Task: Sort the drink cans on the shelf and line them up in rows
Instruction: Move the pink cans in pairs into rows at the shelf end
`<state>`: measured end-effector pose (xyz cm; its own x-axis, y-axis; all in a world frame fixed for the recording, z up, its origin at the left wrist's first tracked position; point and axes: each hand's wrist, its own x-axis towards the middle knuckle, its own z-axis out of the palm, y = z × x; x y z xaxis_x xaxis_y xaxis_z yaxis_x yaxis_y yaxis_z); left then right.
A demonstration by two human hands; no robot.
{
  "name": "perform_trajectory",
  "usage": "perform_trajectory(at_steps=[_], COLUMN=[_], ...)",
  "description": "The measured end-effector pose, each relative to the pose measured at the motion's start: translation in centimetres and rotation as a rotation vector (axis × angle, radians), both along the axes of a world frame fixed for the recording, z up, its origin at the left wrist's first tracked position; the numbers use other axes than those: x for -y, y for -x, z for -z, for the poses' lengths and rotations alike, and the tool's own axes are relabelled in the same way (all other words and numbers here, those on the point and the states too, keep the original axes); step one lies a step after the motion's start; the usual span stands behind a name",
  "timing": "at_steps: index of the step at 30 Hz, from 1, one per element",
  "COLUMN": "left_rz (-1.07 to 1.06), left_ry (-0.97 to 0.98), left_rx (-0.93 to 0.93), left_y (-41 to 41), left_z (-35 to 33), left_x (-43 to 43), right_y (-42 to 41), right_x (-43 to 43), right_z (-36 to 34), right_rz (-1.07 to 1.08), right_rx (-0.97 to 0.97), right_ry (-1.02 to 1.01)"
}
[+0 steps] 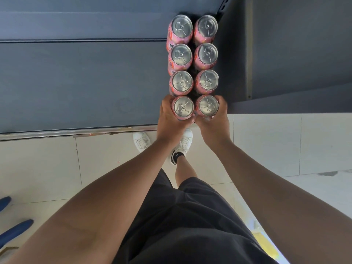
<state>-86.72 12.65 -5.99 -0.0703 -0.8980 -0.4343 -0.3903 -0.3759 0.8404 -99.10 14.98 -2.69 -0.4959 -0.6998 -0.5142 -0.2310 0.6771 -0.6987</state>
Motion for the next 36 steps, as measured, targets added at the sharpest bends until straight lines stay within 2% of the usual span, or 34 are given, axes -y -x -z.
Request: perform_trajectory(at_steps=[5,10,13,18,21,24,29,32,36], left_rz=[0.082,0.173,0.240,0.373,0.422,0.454,0.431,0.331,0.233], left_ry=[-0.083,-0.139,-0.147,-0.019,0.073,0.147,0.166,0.146,0.102], left_rx=[-0.007,0.120,0.255,0.648,0.777,0.879,1.013,1.034,1.044], left_y=[-1.0,-2.9,-3.8,-5.2,-5.8,-6.5,-7.7,-9.0,-11.1], left_z=[-1.3,-3.2,-5.0,-8.4,-10.0,-11.8,-14.5,-15.8,-16.4], left_x=[0.6,0.4,0.2,-0.8,-1.6,-2.3,-3.1,-3.9,-5.6], right_y=[0.5,0.1,-0.3,-0.7,-1.2,-1.9,-3.5,-5.0,-8.5], right_x=[0.0,-0.3,-0.9,-1.4,-1.6,-1.3,-0.2,0.4,0.8], right_z=[-1.1,-3.4,-5.1,-7.9,-9.3,-10.4,-11.8,-12.8,-13.9], right_rz=[-0.094,-0.179,-0.270,-0.551,-0.660,-0.741,-0.927,-1.034,-1.128], right_rx=[-0.003,-0.049,-0.167,-0.478,-0.608,-0.650,-0.727,-0.786,-0.773], right_ry=[-0.034,-0.027,-0.018,-0.136,-0.103,-0.084,-0.046,-0.016,0.029])
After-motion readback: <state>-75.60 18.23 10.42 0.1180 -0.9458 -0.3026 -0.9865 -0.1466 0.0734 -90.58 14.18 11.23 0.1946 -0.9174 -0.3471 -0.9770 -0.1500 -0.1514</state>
